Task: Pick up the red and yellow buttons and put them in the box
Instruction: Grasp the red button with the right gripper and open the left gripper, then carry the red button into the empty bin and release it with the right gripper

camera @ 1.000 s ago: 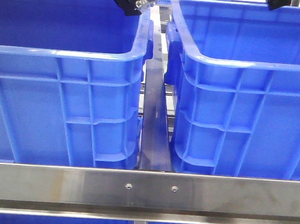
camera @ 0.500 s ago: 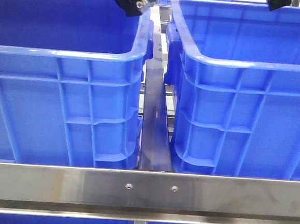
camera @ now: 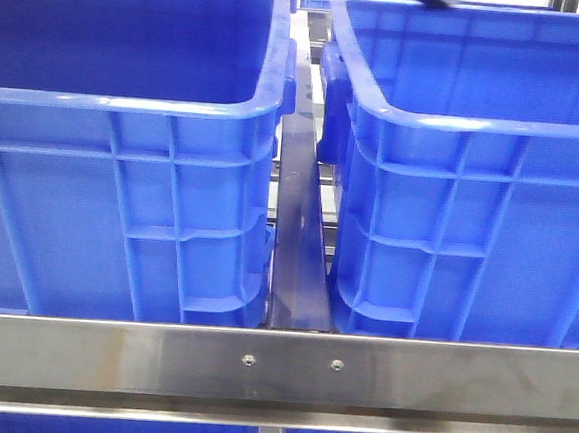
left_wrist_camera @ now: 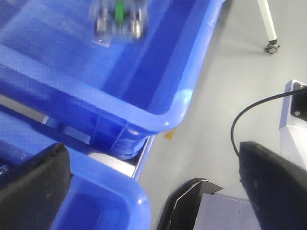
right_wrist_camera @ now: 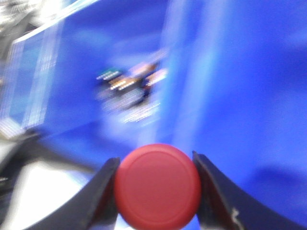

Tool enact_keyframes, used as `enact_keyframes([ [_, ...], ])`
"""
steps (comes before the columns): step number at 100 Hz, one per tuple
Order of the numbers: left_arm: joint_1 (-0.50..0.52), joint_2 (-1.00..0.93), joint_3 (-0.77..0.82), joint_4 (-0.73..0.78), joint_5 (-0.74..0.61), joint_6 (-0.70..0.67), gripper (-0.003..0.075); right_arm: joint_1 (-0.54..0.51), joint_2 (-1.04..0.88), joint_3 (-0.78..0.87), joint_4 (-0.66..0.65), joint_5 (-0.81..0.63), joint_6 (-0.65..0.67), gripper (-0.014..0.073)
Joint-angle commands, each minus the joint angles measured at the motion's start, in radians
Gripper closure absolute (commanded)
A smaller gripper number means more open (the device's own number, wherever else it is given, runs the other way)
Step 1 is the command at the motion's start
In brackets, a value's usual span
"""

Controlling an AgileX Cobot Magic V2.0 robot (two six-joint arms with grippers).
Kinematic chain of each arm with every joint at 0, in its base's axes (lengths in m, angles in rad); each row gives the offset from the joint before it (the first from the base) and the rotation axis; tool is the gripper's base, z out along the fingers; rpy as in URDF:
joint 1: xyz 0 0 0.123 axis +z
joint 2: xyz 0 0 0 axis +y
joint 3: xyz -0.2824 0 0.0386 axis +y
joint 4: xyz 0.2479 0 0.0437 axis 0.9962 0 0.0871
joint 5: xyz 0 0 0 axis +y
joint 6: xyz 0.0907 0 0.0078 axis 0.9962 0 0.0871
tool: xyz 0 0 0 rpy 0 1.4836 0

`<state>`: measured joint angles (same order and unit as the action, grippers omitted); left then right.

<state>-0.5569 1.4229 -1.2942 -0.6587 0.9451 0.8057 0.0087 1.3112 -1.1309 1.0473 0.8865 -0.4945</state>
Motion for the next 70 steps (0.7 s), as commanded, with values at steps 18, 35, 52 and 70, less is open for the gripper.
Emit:
enact_keyframes([
  [18,0.004,-0.035,-0.033,-0.05,-0.022,-0.01,0.0052,-0.041,-0.008,-0.05,-0.081,-0.308,-0.156,0.0409],
  [35,0.004,-0.035,-0.033,-0.05,-0.017,-0.01,0.0052,-0.039,0.048,-0.05,-0.097,-0.45,-0.246,0.0409],
  [52,0.004,-0.035,-0.033,-0.05,0.012,-0.01,0.0052,-0.01,0.119,-0.05,-0.098,-0.555,-0.358,0.0409],
  [70,0.004,-0.035,-0.033,-0.05,0.012,-0.01,0.0052,0.035,0.22,-0.051,-0.098,-0.696,-0.426,0.0409],
])
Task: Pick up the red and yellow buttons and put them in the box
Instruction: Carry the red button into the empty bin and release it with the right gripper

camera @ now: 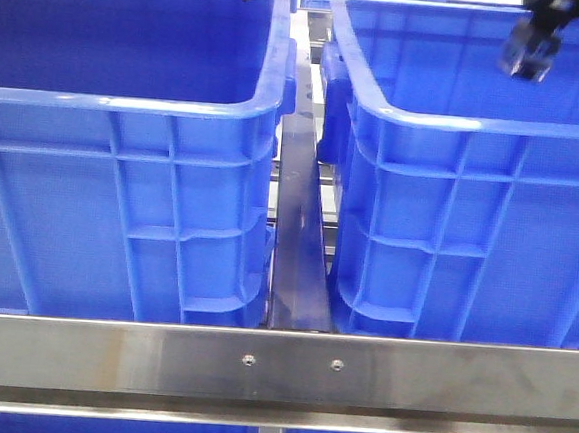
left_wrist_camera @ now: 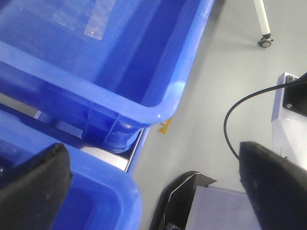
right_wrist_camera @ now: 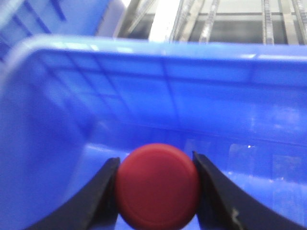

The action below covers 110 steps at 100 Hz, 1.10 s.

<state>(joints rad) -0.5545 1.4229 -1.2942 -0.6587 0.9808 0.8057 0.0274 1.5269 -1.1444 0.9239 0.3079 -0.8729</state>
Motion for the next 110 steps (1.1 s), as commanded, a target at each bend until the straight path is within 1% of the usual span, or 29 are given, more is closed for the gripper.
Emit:
enact_keyframes([
  [1,0.001,-0.035,-0.033,-0.05,-0.024,-0.01,0.0054,0.018,0.008,-0.037,0.025,-0.125,-0.049,0.0409],
  [13,0.001,-0.035,-0.033,-0.05,-0.024,-0.01,0.0076,0.035,0.069,-0.039,0.025,-0.23,-0.048,0.0409],
  [27,0.001,-0.035,-0.033,-0.05,-0.024,-0.01,0.0093,0.039,0.126,-0.045,0.028,-0.277,-0.047,0.0409],
  [67,0.001,-0.035,-0.033,-0.05,-0.026,-0.01,0.0093,0.039,0.243,-0.156,0.065,-0.258,-0.047,0.0409],
  [82,0.001,-0.035,-0.033,-0.05,-0.034,-0.01,0.0093,0.042,0.285,-0.176,0.1,-0.24,-0.047,0.0409],
  [110,0.001,-0.035,-0.033,-0.05,-0.034,-0.01,0.0093,0.043,0.321,-0.18,0.1,-0.253,-0.047,0.0399],
])
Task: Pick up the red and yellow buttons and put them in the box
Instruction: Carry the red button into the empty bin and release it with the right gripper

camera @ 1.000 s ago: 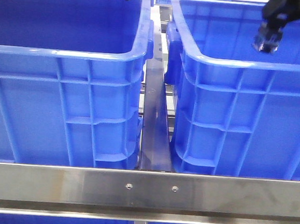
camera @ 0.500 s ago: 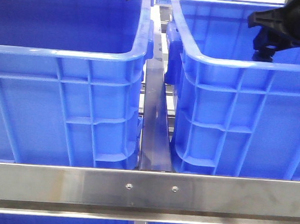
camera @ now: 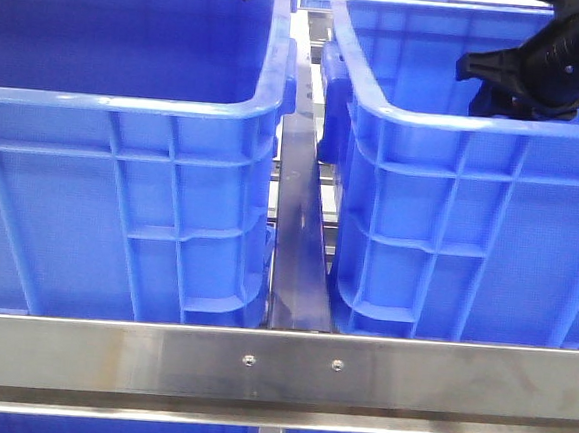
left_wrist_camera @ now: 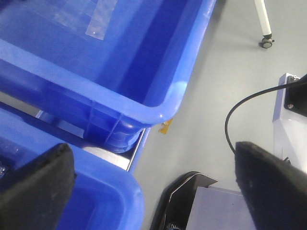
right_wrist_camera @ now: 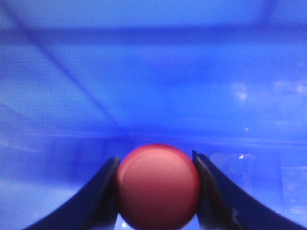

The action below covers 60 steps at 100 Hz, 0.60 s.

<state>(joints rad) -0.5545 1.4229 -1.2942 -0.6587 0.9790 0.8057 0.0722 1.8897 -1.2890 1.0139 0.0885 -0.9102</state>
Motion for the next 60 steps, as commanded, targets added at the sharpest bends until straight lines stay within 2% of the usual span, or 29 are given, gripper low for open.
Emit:
enact_keyframes([
  [1,0.001,-0.035,-0.033,-0.05,-0.032,-0.01,0.0093,-0.002,-0.042,-0.036,0.01,-0.034,-0.009,0.0395],
  [9,0.001,-0.035,-0.033,-0.05,-0.032,-0.01,0.0093,-0.002,-0.042,-0.036,0.01,-0.034,-0.009,0.0302],
  [19,0.001,-0.035,-0.033,-0.05,-0.032,-0.01,0.0093,-0.002,-0.043,-0.036,0.01,-0.034,-0.009,0.0108],
  [26,0.001,-0.035,-0.033,-0.05,-0.032,-0.01,0.0093,-0.002,-0.045,-0.036,0.01,-0.032,-0.009,0.0026],
  [60,0.001,-0.035,-0.033,-0.041,-0.032,-0.01,0.0093,-0.002,-0.154,-0.016,0.01,0.025,-0.009,0.002],
])
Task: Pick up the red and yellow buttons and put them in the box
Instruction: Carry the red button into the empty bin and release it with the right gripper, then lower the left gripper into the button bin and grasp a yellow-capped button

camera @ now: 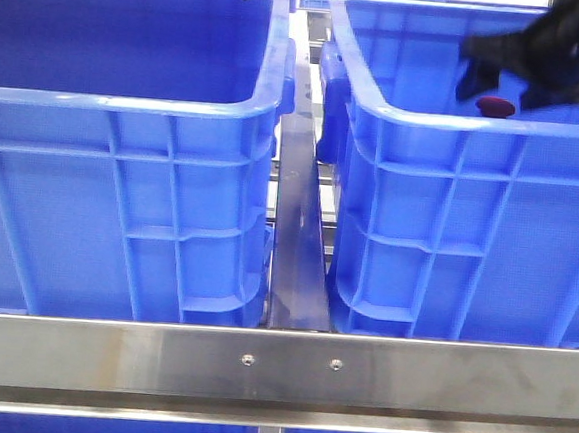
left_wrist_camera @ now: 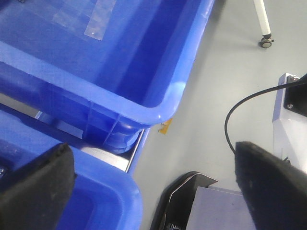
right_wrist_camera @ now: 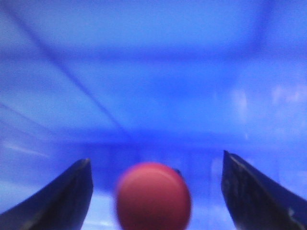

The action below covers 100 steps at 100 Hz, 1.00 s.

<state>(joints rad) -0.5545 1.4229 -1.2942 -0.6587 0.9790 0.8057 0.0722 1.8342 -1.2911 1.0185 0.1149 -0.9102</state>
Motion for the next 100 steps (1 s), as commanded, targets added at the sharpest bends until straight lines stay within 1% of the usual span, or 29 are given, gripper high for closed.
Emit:
enact_keyframes([
  [1,0.001,-0.035,-0.033,-0.039,-0.032,-0.01,0.0093,-0.002,-0.107,-0.012,0.005,-0.002,-0.009,0.0027],
  [5,0.001,-0.035,-0.033,-0.035,-0.032,-0.01,0.0093,-0.002,-0.133,0.002,0.01,0.006,-0.009,0.0056],
  [12,0.001,-0.035,-0.033,-0.028,-0.032,-0.01,0.0093,-0.002,-0.174,0.034,0.021,0.019,-0.009,0.0158],
  [17,0.001,-0.035,-0.033,-0.029,-0.032,-0.01,0.0093,-0.002,-0.214,0.059,0.022,0.036,-0.009,0.0272],
  [19,0.001,-0.035,-0.033,-0.029,-0.032,-0.01,0.0093,-0.002,-0.224,0.071,0.022,0.045,-0.009,0.0302],
  [24,0.001,-0.035,-0.033,-0.028,-0.032,-0.01,0.0093,-0.002,-0.263,0.098,0.022,0.071,-0.009,0.0425],
  [26,0.001,-0.035,-0.033,-0.028,-0.032,-0.01,0.0093,-0.002,-0.273,0.109,0.022,0.081,-0.009,0.0454],
  [29,0.001,-0.035,-0.033,-0.028,-0.032,-0.01,0.0093,-0.002,-0.298,0.124,0.022,0.093,-0.009,0.0521],
  [39,0.001,-0.035,-0.033,-0.028,-0.032,-0.01,0.0093,-0.002,-0.369,0.181,0.022,0.122,-0.009,0.0666],
  [50,0.001,-0.035,-0.033,-0.018,-0.033,-0.018,0.0093,-0.002,-0.455,0.253,0.022,0.13,-0.009,0.0662],
  [68,0.001,-0.035,-0.033,0.101,-0.06,-0.137,0.0093,-0.002,-0.6,0.375,0.026,0.134,-0.009,0.0661],
  [88,0.001,-0.035,-0.033,0.12,-0.065,-0.147,0.0093,-0.001,-0.75,0.481,0.031,0.149,-0.009,0.0661],
  [100,0.001,-0.035,-0.033,0.176,-0.1,-0.223,0.0093,-0.001,-0.837,0.542,0.036,0.165,-0.009,0.0661],
])
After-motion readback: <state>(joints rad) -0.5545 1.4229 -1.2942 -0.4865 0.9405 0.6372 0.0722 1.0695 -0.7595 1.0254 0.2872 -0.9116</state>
